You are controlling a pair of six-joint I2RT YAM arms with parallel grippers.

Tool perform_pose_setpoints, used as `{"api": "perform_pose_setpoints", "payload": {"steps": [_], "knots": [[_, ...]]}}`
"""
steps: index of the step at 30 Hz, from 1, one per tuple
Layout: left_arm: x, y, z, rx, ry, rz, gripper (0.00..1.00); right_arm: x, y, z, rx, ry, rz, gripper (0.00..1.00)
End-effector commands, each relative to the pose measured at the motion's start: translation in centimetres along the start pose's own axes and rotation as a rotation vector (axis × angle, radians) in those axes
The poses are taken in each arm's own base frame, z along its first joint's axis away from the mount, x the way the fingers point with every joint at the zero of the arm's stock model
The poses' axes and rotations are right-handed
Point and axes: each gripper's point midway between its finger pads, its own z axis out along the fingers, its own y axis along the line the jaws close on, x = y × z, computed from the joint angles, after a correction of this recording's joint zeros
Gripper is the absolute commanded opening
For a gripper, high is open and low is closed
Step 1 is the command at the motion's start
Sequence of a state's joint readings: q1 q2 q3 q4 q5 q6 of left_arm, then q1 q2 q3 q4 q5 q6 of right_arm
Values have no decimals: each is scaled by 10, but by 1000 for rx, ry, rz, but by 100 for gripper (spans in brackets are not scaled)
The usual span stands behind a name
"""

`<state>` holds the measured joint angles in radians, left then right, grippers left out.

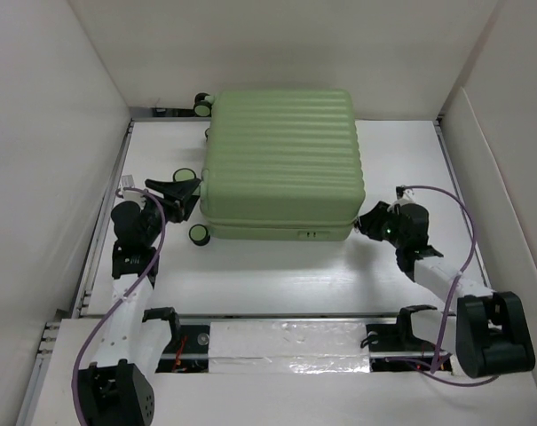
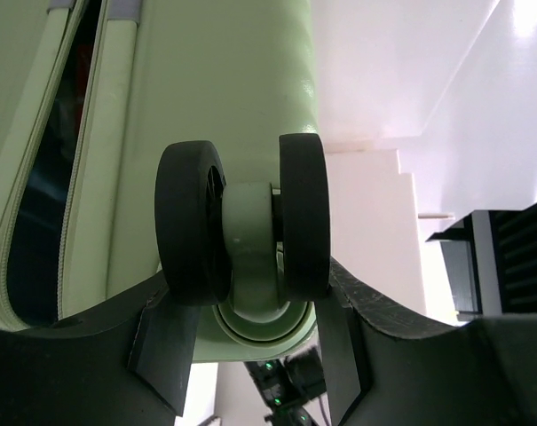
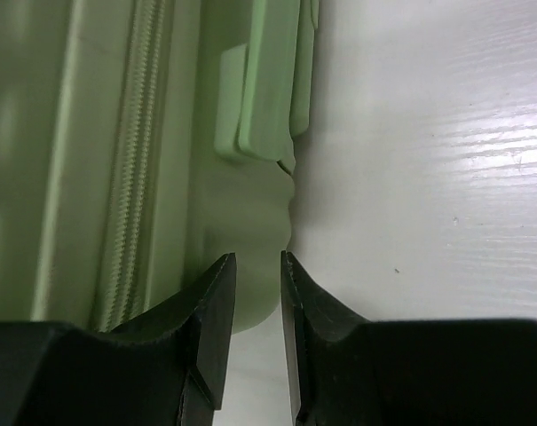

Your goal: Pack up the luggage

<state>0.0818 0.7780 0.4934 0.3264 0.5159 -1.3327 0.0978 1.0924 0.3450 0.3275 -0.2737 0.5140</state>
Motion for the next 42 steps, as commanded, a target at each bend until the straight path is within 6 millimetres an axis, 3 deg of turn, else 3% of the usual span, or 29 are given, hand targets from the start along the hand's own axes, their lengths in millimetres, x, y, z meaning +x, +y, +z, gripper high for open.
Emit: {"api": "perform_pose_setpoints", "payload": {"steps": [1, 8, 11, 18, 22, 25, 27, 28, 29, 30, 32, 34, 37, 40, 41, 42], "knots": [[24, -59, -18, 242, 121, 82, 0, -14, 30, 8, -157, -29, -25, 33], [36, -83, -26, 300, 189, 49, 0, -15, 38, 18, -166, -19, -43, 35], [41, -83, -28, 292, 204, 55, 0, -15, 37, 19, -160, -24, -46, 36], [40, -10, -20, 124, 152, 71, 0, -7, 34, 16, -164, -14, -49, 38], [33, 15, -13, 61, 102, 101, 0, -17, 33, -4, -135, -69, -65, 43], [29, 21, -11, 59, 80, 106, 0, -18, 23, -16, -63, -90, -70, 46], [27, 20, -9, 66, 70, 113, 0, -30, 20, -30, -33, -157, -78, 47], [25, 19, -8, 70, 62, 117, 0, -28, 14, -35, -10, -159, -70, 45], [20, 18, -6, 67, 47, 121, 0, -22, 10, -39, 3, -160, -64, 35], [18, 12, -5, 81, 39, 133, 0, -31, 14, -49, -13, -210, -66, 28], [13, 9, -2, 84, 27, 138, 0, -23, 13, -57, -31, -215, -75, 4], [8, 2, -1, 102, 19, 146, 0, -21, 21, -70, -71, -238, -89, 0], [8, 5, 2, 97, 28, 149, 0, -17, 30, -81, -132, -272, -121, 0], [11, 12, 2, 87, 40, 146, 0, -8, 32, -81, -170, -256, -165, 13], [12, 15, 2, 83, 44, 140, 0, -8, 35, -81, -189, -253, -180, 25], [12, 16, 2, 82, 47, 140, 0, -5, 41, -81, -224, -238, -199, 31]]}}
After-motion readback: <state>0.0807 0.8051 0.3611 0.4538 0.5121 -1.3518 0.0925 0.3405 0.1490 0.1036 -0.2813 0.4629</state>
